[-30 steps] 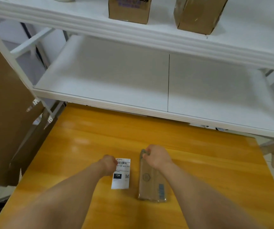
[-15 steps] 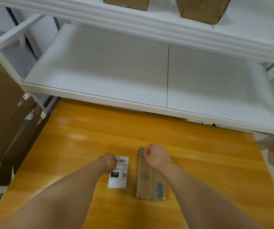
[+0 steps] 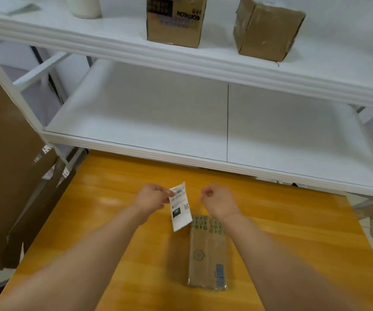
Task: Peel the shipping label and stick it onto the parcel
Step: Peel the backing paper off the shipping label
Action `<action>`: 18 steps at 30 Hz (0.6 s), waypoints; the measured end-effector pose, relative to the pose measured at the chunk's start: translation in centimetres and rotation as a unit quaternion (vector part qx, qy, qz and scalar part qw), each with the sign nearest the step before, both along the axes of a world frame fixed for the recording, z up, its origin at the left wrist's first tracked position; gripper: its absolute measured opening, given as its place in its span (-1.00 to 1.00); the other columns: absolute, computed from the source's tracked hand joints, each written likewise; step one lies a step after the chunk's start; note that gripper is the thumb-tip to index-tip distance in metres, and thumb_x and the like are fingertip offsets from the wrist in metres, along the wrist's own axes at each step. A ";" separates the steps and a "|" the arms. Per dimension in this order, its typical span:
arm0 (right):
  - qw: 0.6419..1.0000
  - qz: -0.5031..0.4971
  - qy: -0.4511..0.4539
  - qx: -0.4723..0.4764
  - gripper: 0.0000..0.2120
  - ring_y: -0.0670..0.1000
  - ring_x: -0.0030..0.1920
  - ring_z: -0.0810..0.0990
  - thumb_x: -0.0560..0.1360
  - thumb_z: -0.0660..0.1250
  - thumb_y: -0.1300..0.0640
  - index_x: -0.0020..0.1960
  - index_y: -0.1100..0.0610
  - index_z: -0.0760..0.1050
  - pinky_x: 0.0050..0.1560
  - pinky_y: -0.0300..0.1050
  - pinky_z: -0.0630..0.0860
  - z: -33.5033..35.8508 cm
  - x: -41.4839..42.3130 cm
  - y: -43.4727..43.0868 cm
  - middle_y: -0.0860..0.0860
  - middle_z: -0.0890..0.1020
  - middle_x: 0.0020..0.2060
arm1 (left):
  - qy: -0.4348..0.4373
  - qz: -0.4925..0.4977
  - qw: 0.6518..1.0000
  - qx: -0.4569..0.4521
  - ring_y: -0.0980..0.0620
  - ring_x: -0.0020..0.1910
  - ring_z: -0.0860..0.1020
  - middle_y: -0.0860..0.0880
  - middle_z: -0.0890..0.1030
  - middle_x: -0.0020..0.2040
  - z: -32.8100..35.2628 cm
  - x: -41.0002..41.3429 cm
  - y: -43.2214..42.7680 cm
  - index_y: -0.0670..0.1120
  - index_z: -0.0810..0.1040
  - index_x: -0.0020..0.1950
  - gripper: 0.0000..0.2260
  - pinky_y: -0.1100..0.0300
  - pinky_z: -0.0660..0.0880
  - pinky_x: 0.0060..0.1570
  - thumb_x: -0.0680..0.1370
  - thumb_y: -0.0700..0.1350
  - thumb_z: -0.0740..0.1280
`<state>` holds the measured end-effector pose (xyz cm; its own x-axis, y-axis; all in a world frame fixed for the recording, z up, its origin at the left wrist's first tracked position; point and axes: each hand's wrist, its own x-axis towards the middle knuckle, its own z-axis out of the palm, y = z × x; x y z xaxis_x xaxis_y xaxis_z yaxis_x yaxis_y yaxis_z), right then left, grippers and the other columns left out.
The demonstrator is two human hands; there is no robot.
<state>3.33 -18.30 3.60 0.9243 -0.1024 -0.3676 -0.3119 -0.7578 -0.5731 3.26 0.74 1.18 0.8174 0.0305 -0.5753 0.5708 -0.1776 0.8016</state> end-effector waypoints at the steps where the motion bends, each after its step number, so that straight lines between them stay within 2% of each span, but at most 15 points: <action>1: 1.000 -0.018 -0.017 0.020 -0.75 0.02 0.09 0.58 0.58 0.28 0.14 0.24 0.07 0.55 0.06 -0.10 0.53 1.1 0.3 0.1 0.00 0.62 0.17 | -0.024 0.010 1.000 -0.008 -0.02 0.01 0.63 -0.12 0.67 0.03 1.3 0.2 -0.1 -0.26 0.61 0.06 -0.82 0.01 0.56 0.07 0.59 -0.15 0.35; 3: 0.996 -0.042 -0.062 0.046 -0.72 0.01 0.17 0.56 0.57 0.29 0.14 0.27 0.07 0.53 0.13 -0.14 0.49 3.6 0.8 0.2 -0.03 0.60 0.18 | -0.078 0.025 0.997 -0.018 -0.02 -0.03 0.64 -0.10 0.70 -0.03 3.6 0.4 -0.1 -0.23 0.62 0.01 -0.87 0.08 0.58 0.01 0.59 -0.17 0.35; 5: 0.990 -0.054 -0.109 0.068 -0.72 -0.03 0.15 0.55 0.57 0.30 0.14 0.27 0.06 0.53 0.07 -0.22 0.43 6.0 1.0 0.2 -0.05 0.60 0.15 | -0.135 0.041 0.989 -0.032 -0.04 -0.07 0.63 -0.14 0.69 -0.06 5.6 0.4 -0.1 -0.19 0.60 -0.02 -0.96 0.10 0.58 -0.05 0.58 -0.26 0.35; 9: 0.974 -0.041 -0.206 0.087 -0.82 -0.11 -0.03 0.55 0.60 0.26 0.16 0.17 0.04 0.54 -0.30 -0.43 0.43 10.5 0.2 0.9 -0.09 0.61 0.07 | -0.223 0.070 0.971 -0.043 -0.03 -0.16 0.63 -0.19 0.66 -0.14 9.7 -0.5 -0.5 -0.18 0.57 -0.04 -0.92 0.09 0.60 -0.10 0.55 -0.34 0.34; 12: 0.956 -0.017 -0.275 0.101 -0.94 -0.16 -0.09 0.58 0.56 0.32 0.11 0.00 -0.03 0.53 -0.23 -0.29 0.52 13.4 -1.3 1.9 -0.11 0.61 -0.04 | -0.272 0.093 0.956 -0.054 0.02 -0.22 0.68 -0.15 0.63 -0.20 12.8 -1.6 -1.4 -0.19 0.56 -0.02 -0.91 0.21 0.60 -0.22 0.55 -0.35 0.35; 15: 0.948 0.021 -0.283 0.141 -0.94 -0.17 -0.14 0.60 0.52 0.37 0.08 -0.12 -0.06 0.55 -0.17 -0.25 0.55 15.6 -3.1 3.0 -0.15 0.63 -0.13 | -0.311 0.103 0.943 -0.055 0.03 -0.20 0.69 -0.09 0.60 -0.22 15.3 -2.8 -2.2 -0.14 0.58 0.04 -0.86 0.13 0.61 -0.16 0.54 -0.33 0.37; 18: 0.940 0.028 -0.293 0.174 -0.95 -0.20 -0.16 0.61 0.49 0.40 0.09 -0.13 -0.05 0.59 -0.14 -0.30 0.56 17.4 -4.2 3.4 -0.18 0.66 -0.20 | -0.342 0.101 0.932 -0.061 0.06 -0.20 0.67 -0.03 0.59 -0.24 17.3 -3.7 -2.9 -0.08 0.60 0.06 -0.82 0.12 0.62 -0.11 0.53 -0.31 0.40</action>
